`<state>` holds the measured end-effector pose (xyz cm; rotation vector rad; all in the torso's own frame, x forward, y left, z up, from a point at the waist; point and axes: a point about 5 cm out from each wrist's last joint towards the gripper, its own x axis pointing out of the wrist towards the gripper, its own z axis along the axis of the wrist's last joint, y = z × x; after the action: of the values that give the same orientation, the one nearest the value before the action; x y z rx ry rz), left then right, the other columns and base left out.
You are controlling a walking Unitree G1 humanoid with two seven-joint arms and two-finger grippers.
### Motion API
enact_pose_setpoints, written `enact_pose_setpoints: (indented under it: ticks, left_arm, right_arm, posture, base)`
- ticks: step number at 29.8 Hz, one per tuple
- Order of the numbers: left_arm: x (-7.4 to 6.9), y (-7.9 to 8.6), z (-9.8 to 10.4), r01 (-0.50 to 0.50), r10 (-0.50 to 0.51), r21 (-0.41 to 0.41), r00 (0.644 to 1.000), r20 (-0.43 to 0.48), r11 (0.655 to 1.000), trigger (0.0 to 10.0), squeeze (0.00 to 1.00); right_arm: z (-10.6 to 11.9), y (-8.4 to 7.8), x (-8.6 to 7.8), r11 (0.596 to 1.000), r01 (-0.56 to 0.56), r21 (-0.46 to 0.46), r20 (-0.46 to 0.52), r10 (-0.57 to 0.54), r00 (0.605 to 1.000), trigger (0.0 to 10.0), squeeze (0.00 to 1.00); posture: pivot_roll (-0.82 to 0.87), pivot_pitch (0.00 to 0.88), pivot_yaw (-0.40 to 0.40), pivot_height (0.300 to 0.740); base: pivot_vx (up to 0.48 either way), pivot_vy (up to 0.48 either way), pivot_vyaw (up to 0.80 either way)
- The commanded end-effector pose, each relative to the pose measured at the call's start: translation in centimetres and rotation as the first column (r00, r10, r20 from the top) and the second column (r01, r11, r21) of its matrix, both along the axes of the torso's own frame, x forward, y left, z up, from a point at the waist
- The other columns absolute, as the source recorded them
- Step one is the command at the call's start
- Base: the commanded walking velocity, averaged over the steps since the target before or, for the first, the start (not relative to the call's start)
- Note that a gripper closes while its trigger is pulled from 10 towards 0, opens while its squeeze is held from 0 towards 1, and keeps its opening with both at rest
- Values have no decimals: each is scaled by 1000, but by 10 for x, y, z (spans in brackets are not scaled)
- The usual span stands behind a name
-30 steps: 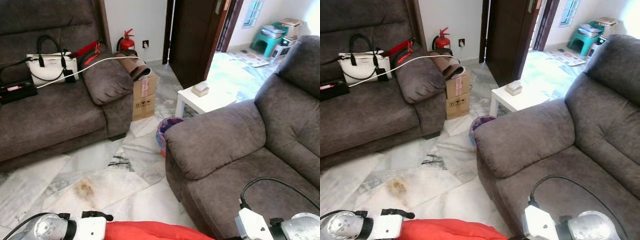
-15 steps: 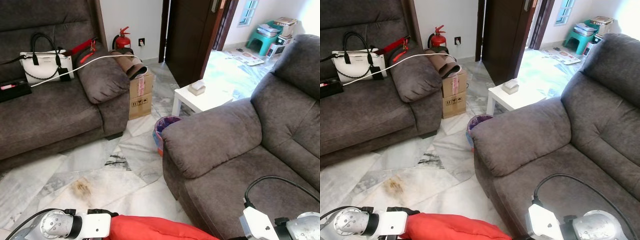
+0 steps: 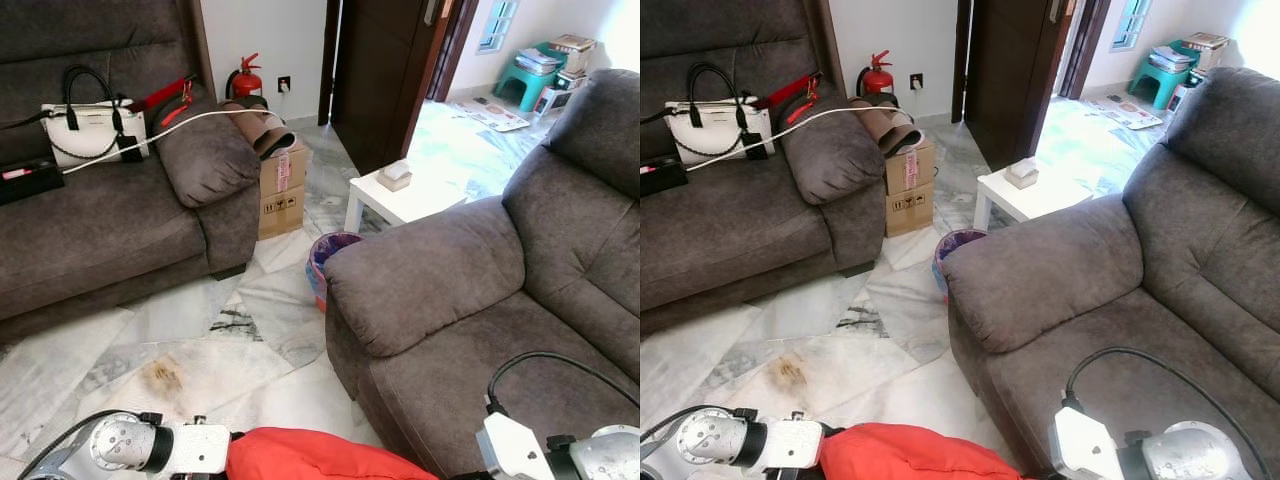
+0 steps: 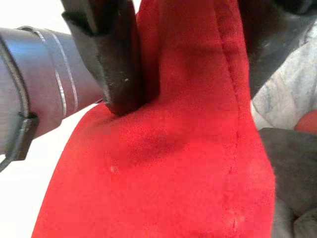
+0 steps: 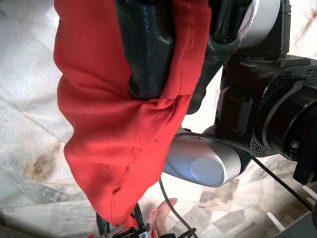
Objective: Move the pillow to the sofa from floor
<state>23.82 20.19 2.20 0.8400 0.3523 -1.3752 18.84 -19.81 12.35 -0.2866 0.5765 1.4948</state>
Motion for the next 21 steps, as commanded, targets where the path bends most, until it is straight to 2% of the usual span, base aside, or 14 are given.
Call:
enact_pose_setpoints:
  ticks: [1, 14, 21]
  left_arm:
    - [-5, -10, -1, 52, -52, -27, 999, -3, 998, 0, 0]
    - [-7, -11, 0, 67, -67, -34, 998, -7, 997, 0, 0]
    - [-8, -14, 3, 65, -65, -65, 998, 5, 996, 0, 0]
  right_arm:
    - [7, 8, 1, 999, -43, 31, 51, 42, 998, 10000, 0]
    - [1, 9, 1, 999, -42, 17, 44, 41, 998, 10000, 0]
    - [-5, 10, 4, 1000, -26, 14, 50, 25, 998, 10000, 0]
  posture:
    - [-106, 108, -53, 740]
    - [-93, 103, -50, 740]
    - [-85, 103, -42, 740]
  base:
    - [0, 0, 0]
    - [0, 0, 0]
    - [0, 0, 0]
